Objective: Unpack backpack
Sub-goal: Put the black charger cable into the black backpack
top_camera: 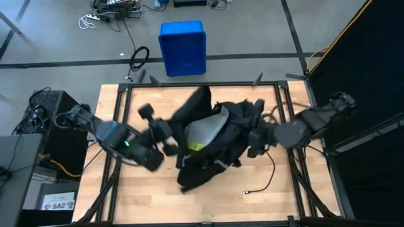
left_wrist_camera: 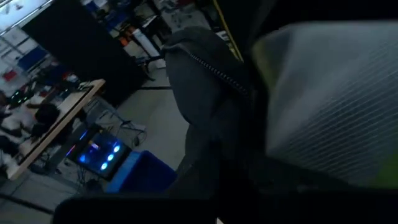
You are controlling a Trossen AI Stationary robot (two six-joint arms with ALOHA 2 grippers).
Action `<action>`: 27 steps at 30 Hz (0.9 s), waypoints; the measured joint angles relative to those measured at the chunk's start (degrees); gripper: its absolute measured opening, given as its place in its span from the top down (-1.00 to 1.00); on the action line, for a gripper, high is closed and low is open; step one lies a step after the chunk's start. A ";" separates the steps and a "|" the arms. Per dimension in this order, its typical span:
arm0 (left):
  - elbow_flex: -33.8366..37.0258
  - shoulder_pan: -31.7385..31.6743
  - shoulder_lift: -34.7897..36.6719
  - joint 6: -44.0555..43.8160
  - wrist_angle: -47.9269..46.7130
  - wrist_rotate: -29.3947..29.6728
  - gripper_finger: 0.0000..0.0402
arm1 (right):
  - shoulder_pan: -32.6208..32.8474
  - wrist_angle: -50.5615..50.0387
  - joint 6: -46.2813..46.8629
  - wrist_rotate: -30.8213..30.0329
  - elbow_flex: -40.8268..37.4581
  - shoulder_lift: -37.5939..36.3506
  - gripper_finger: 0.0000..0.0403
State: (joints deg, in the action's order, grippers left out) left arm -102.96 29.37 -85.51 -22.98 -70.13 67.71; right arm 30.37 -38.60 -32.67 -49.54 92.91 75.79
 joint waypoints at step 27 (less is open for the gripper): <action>25.30 -17.36 6.77 32.26 38.52 -31.29 1.00 | -4.26 -1.07 12.44 35.98 3.73 37.80 1.00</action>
State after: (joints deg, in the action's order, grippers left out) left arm -77.66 12.01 -78.75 9.28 -31.60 36.42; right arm 26.11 -39.67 -20.23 -13.56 96.64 113.59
